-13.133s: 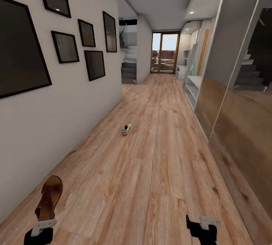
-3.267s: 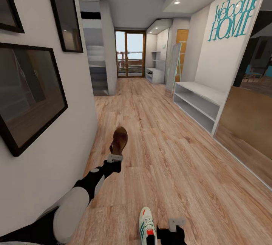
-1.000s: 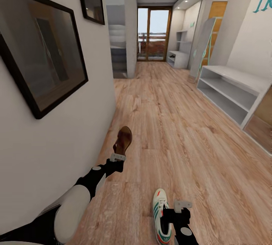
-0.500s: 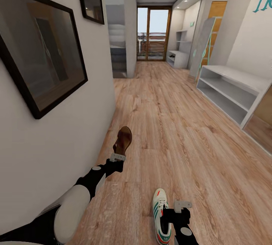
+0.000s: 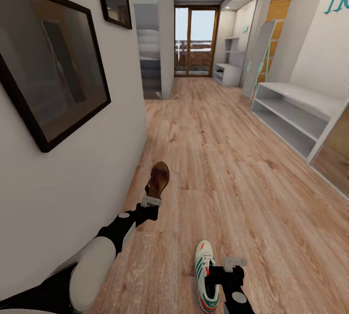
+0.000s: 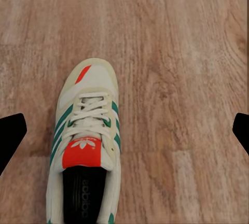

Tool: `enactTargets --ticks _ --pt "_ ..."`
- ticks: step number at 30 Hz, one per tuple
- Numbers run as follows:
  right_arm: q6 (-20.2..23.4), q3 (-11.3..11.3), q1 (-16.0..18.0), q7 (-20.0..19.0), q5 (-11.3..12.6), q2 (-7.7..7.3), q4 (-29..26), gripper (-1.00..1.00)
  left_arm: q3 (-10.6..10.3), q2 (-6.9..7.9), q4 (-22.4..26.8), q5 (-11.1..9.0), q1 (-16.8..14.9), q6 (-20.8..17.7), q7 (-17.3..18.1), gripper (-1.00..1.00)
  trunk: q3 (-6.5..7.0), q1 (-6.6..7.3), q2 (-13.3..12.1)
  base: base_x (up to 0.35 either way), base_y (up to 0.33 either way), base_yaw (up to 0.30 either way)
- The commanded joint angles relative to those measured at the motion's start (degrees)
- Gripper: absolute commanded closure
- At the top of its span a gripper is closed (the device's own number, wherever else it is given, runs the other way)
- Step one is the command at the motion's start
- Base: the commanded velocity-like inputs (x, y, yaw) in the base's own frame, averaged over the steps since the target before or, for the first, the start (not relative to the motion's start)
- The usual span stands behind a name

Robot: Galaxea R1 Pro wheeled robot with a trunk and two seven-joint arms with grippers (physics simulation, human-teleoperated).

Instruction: Pick up the two gym shoes and the two sandals from the corridor floor and place them onto the hallstand (shoe rack) in the corridor, making sure they are on the rack and not on the floor. Arrange them so the two gym shoes are next to each other and the two sandals are next to each other.

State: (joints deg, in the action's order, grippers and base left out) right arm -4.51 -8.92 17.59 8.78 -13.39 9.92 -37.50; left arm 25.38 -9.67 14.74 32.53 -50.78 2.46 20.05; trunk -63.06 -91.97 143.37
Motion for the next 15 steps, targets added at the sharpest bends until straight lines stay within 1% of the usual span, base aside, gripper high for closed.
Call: enactTargets --ticks 1,6,13,15 --pt "-0.3 -0.3 0.0 0.0 -0.5 0.07 0.1 -1.0 0.5 -0.05 0.1 0.8 0.0 0.3 0.3 1.0 -0.12 0.01 0.0 0.0 0.0 -0.1" --pt "-0.5 -0.3 0.0 0.0 -0.5 0.07 0.1 -1.0 0.5 -0.13 0.1 0.8 -0.2 0.3 0.3 1.0 -1.64 -0.12 0.1 0.0 0.0 -0.058" --pt "-0.6 -0.3 0.0 0.0 -0.5 0.07 0.1 -1.0 0.5 -0.22 0.1 0.7 -0.8 0.3 0.3 1.0 -3.82 -0.3 0.2 0.0 0.0 -0.011" --pt "-0.6 -0.3 0.0 0.0 -0.5 0.07 0.1 -1.0 0.5 -0.33 0.1 0.6 -1.7 0.1 0.3 1.0 -4.44 -0.35 0.2 0.0 0.0 -0.001"
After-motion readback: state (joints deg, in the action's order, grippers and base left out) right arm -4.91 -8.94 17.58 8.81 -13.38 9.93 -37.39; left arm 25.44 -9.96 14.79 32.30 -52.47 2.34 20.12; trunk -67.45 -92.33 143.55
